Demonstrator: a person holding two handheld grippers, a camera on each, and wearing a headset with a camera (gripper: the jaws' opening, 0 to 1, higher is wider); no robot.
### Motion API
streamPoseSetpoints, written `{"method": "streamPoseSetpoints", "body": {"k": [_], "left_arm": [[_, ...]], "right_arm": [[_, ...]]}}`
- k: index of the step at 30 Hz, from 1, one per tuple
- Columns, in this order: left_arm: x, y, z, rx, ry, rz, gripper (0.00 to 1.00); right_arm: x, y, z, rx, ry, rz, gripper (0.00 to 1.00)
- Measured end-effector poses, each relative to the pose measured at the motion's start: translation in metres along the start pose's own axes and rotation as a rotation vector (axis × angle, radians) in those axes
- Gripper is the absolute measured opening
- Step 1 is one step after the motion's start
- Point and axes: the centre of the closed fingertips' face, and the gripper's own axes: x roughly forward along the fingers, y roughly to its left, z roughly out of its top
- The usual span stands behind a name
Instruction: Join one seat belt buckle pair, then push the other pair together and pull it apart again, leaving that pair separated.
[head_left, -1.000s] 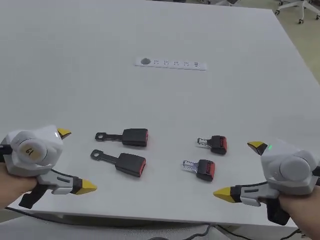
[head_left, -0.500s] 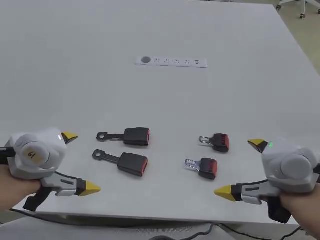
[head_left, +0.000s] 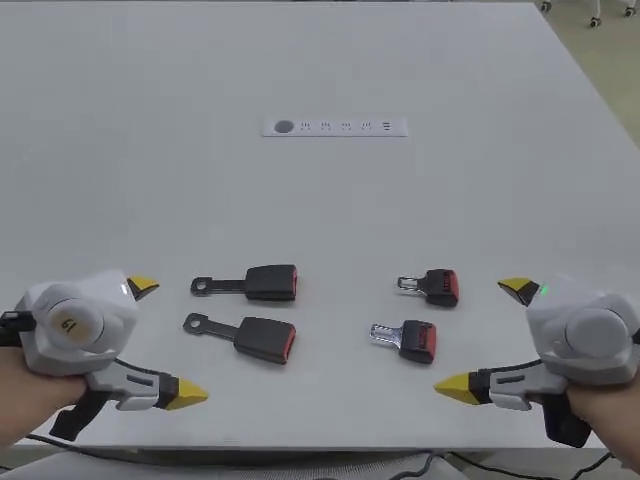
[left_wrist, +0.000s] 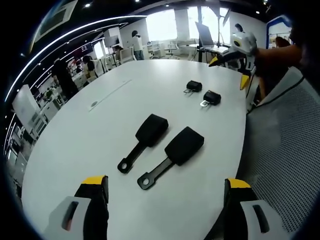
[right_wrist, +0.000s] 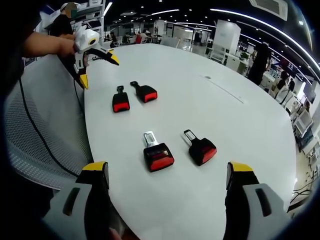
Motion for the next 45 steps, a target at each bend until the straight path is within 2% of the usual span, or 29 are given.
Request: {"method": "streamPoseSetpoints", "body": {"k": [3, 9, 13, 14, 20, 28, 32, 37, 40, 45], "left_arm": [[0.001, 0.0, 0.003, 0.023, -0.002, -0.017, 0.9], [0.01, 0.003, 0.014, 0.048, 0.002, -0.036, 0.91], [0.016, 0.002, 0.022, 0.084, 0.002, -0.057, 0.9], [0.019, 0.003, 0.025, 0.111, -0.007, -0.059, 0.89], [0.029, -0.009, 0.03, 0.157, 0.0, -0.118, 0.78], [0.041, -0.019, 0.033, 0.18, 0.012, -0.163, 0.73], [0.049, -0.023, 0.032, 0.216, 0.024, -0.197, 0.68], [0.057, -0.019, 0.03, 0.234, 0.042, -0.22, 0.62], [0.061, -0.018, 0.029, 0.242, 0.055, -0.227, 0.61], [0.067, -0.027, 0.029, 0.284, 0.077, -0.255, 0.57]], "right_arm": [[0.001, 0.0, 0.002, -0.007, 0.004, 0.01, 0.96], [0.007, -0.002, 0.007, -0.015, 0.001, 0.018, 0.95], [0.01, -0.003, 0.011, -0.021, -0.005, 0.032, 0.94], [0.011, -0.002, 0.011, -0.028, -0.002, 0.039, 0.93], [0.017, 0.0, 0.011, -0.039, 0.004, 0.074, 0.83], [0.025, 0.005, 0.013, -0.063, 0.019, 0.12, 0.74], [0.032, 0.005, 0.014, -0.082, 0.021, 0.13, 0.72], [0.037, 0.013, 0.013, -0.11, 0.036, 0.173, 0.63], [0.041, 0.014, 0.013, -0.122, 0.041, 0.174, 0.63], [0.046, 0.015, 0.011, -0.119, 0.053, 0.196, 0.57]]}}
